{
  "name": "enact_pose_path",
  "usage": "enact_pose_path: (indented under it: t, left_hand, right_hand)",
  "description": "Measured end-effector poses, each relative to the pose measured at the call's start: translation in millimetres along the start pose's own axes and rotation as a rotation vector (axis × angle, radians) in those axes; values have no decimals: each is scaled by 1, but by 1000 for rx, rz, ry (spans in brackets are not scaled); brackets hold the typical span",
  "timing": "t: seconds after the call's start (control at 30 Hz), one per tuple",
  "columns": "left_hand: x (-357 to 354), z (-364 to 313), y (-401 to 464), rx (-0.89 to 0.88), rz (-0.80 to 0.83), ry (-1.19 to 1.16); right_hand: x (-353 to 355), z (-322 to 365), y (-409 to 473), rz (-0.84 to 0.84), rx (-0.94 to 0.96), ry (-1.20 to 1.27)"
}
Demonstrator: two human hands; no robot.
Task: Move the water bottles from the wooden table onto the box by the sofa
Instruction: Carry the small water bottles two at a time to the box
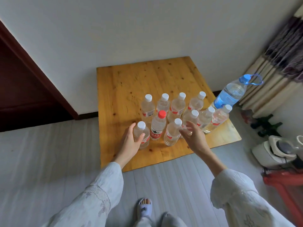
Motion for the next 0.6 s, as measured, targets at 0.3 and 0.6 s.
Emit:
enact_pose_path:
  t: [0.3,0.6]
  left_hand:
    - [-2,11,36,-44,-33,48]
    - [-6,10,37,-103,8,82]
  right_hand:
    - [-20,-11,46,15,-38,-97]
    - [-21,-13,34,-15,23,-168]
Point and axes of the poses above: each hand's wrist, its own y-axis towards the middle knuckle, its own x-axis out of the back of the hand, z = x × y, the point moved 8 cm from there along y, towards the middle knuckle, and after that the axes turned 12 degrees about z, right-handed, at the moved point
